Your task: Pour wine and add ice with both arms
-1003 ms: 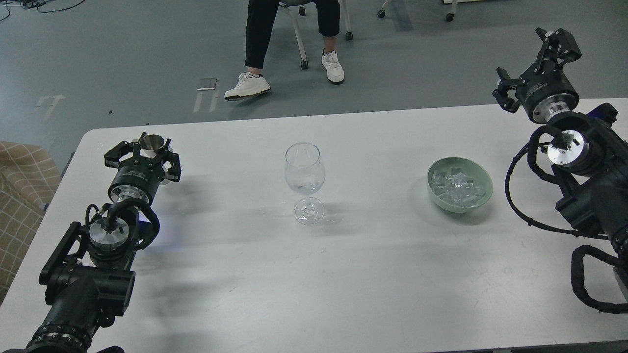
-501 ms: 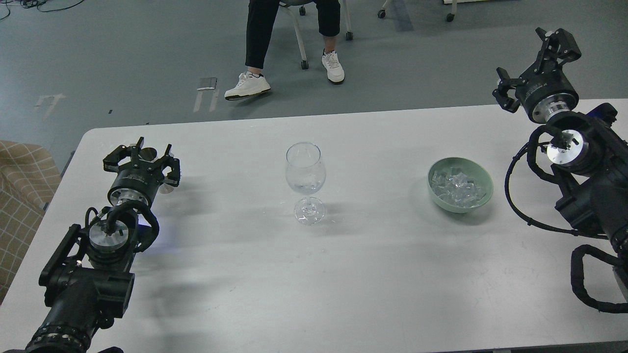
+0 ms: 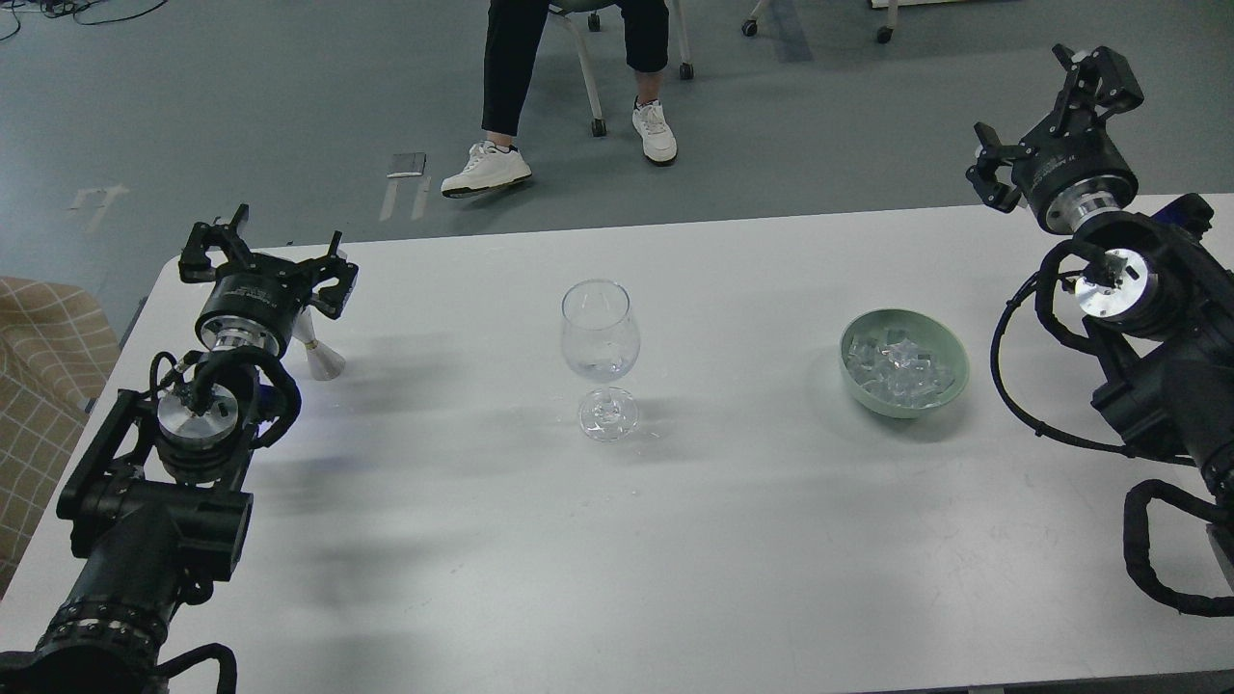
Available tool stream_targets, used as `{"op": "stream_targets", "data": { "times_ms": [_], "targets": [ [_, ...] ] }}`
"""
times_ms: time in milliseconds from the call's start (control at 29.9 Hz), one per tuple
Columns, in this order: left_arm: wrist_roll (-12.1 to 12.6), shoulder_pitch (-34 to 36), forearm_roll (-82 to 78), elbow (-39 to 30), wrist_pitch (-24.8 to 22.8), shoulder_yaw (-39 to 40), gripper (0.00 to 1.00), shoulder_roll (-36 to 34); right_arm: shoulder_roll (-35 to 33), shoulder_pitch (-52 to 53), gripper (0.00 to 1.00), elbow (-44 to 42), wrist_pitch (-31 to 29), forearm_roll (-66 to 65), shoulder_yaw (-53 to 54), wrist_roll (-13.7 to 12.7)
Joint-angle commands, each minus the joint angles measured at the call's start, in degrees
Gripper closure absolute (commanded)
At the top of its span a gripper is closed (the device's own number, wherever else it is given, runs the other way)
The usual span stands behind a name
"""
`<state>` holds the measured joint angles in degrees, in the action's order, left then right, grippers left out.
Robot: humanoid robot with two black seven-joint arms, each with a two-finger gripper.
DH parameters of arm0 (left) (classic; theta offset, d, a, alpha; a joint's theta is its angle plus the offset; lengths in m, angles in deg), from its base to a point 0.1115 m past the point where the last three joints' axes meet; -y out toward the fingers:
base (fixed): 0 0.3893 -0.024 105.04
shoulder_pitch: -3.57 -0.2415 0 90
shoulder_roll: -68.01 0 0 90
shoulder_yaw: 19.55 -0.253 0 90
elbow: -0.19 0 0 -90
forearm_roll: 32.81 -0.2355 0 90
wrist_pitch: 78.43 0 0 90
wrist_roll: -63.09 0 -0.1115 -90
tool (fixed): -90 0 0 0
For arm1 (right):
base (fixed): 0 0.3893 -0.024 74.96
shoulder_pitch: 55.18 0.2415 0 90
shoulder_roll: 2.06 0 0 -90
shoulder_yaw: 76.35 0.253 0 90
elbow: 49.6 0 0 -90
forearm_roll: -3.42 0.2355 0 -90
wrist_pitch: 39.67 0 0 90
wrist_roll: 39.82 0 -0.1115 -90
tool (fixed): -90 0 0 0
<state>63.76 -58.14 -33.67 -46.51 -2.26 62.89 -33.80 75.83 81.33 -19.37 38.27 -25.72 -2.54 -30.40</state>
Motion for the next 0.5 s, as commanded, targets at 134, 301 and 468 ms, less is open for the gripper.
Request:
{"op": "stream_targets", "data": {
  "times_ms": [134,301,468],
  "targets": [
    [-0.58,-2.28,-0.02,-8.58,1.78,0.26,0.02,-3.12,-6.86,1.92,0.00,6.41,0.20,-5.39,-11.65,0.07],
    [0.03,1.50,-1.86,-8.32,2.23,0.00,0.02,-7.78,-17.30,2.27,0.00,15.46,3.01,-11.70,-23.50,-0.10],
    [1.35,2.38,-2.30,-8.32,-0.76,-0.61,0.02,-8.23,-22.51,3.94,0.00,18.28,2.49,-18.75,-30.65,-0.10]
  ]
}}
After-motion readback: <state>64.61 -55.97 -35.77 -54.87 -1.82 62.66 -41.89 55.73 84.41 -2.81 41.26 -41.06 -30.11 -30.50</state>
